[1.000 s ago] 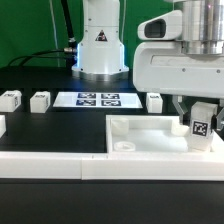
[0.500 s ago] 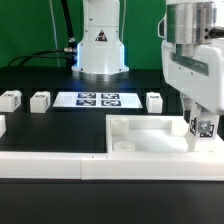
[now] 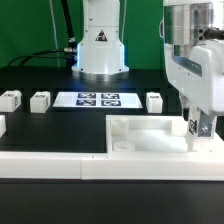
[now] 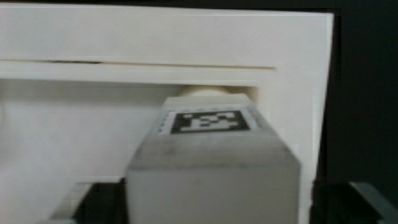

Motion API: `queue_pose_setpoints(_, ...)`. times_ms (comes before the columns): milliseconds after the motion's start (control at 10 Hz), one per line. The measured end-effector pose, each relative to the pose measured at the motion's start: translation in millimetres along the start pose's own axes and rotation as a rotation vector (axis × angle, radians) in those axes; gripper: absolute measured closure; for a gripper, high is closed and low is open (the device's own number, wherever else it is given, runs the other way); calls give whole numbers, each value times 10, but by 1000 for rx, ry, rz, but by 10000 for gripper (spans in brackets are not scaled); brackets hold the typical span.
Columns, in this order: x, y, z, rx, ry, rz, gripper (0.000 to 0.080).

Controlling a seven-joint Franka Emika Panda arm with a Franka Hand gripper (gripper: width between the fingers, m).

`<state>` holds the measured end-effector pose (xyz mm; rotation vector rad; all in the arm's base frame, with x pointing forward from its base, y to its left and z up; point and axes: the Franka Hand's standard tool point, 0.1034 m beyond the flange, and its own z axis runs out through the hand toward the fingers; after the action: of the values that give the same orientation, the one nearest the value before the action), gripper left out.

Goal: Assemble square table

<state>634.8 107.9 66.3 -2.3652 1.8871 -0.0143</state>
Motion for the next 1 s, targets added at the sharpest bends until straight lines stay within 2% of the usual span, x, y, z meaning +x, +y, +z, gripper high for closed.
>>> queue_pose_setpoints(100, 8, -37, -7, 32, 9, -241, 179)
queue_pose_setpoints(200, -9, 5, 3, 32, 4, -466, 159)
queue_pose_setpoints(300, -46, 47, 17, 33, 5, -488, 159)
queue_pose_setpoints(600, -31, 41, 8, 32, 14, -724, 150)
queue_pose_setpoints(800, -92, -68, -118, 12, 28, -1123, 150)
queue_pose_setpoints(900, -85, -70, -119, -5, 7, -1317, 150)
queue_pose_setpoints(1000, -82, -69, -118, -12, -11, -1375, 150)
